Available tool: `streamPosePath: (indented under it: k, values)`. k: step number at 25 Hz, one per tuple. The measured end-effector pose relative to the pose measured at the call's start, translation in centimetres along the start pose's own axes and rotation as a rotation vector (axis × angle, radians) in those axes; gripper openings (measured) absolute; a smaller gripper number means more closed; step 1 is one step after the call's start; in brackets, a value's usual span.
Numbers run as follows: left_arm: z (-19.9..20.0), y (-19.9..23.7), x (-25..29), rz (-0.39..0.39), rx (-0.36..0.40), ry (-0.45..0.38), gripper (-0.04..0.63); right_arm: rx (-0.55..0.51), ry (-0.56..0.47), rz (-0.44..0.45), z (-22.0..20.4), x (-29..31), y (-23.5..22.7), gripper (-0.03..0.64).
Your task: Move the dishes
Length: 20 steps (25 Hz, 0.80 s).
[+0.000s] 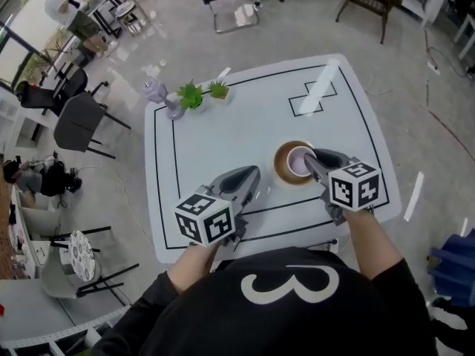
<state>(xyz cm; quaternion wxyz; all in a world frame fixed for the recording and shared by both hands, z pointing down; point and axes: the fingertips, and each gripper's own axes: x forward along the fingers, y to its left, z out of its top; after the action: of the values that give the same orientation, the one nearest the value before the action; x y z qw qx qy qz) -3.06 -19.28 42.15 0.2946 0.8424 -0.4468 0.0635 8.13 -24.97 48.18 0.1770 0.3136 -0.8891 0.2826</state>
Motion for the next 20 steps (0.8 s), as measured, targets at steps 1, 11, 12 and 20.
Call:
streamPosePath:
  k: [1,11,12,20]
  values:
    - [-0.1,0.0,0.1,0.0,-0.001,0.001,0.002,-0.003,-0.001,-0.006,0.0,0.0,-0.2,0.054]
    - [-0.2,-0.4,0.6,-0.008,-0.03,0.017,0.002,-0.012,-0.007,-0.027,1.0,-0.1,-0.7,0.038]
    - [-0.2,-0.3,0.6,-0.009,-0.032,0.018,0.002,-0.015,-0.01,-0.023,1.2,-0.1,-0.7,0.037]
    - [0.1,-0.2,1.1,-0.001,-0.027,0.016,0.002,-0.049,-0.077,0.014,4.4,-2.2,0.2,0.037]
